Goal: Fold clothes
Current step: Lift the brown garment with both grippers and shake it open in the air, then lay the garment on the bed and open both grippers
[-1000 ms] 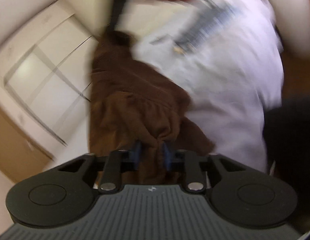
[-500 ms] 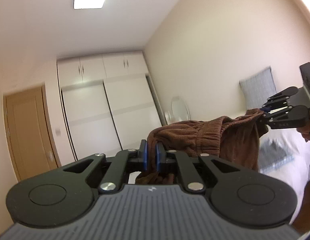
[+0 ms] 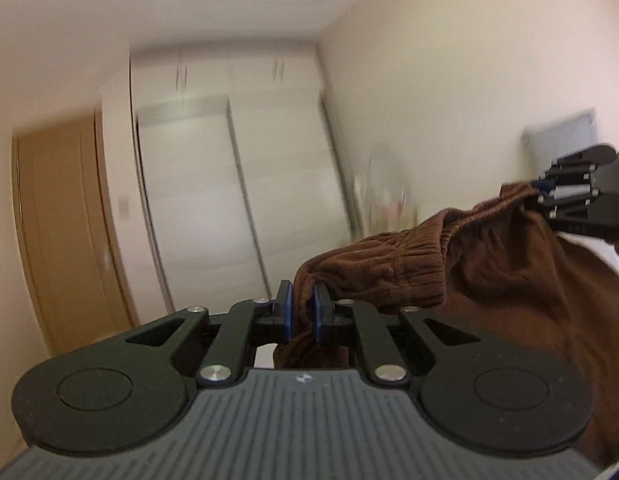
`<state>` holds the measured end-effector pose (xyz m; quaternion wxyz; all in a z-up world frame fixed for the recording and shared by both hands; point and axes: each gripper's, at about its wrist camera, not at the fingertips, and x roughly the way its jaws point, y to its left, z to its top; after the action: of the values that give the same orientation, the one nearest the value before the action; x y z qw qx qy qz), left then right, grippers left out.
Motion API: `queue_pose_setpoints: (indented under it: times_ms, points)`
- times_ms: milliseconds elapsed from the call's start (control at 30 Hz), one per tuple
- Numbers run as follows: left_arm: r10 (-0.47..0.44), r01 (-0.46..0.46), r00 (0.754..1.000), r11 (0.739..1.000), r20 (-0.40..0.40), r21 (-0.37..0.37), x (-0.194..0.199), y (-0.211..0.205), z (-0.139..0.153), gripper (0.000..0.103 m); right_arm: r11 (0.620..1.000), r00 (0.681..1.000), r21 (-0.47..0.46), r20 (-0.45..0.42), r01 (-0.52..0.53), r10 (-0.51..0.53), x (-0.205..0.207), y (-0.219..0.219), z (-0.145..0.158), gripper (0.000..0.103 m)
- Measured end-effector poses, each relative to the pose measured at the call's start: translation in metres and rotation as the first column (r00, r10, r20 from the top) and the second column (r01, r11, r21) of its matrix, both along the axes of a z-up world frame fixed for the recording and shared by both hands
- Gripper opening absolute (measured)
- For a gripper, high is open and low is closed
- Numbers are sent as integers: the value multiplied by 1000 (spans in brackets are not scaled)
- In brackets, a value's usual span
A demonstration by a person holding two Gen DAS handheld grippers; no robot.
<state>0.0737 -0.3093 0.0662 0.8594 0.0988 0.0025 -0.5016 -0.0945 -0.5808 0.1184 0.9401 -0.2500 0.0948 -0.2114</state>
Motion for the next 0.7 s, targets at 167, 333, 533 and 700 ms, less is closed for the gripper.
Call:
queue_pose_setpoints:
  times_ms: [167,333,533,700]
  points:
    - [103,-61,966,982,-236,179,96,-70,-105,24,984,947,151,-319,98,-45,133,-68,-135,49]
    - [196,-69,895,948,-400,311,167,-113,-198,34,947,913,291,-409,137,-6,140,-88,-215,49]
    - [176,-42,890,951,-420,308,143,-63,-199,41,860,946,486,-323,157,10,62,-76,-227,57]
    - [176,-32,855,956,-487,290,97,-2,-185,47,793,971,600,-233,107,45,9,-39,-198,72]
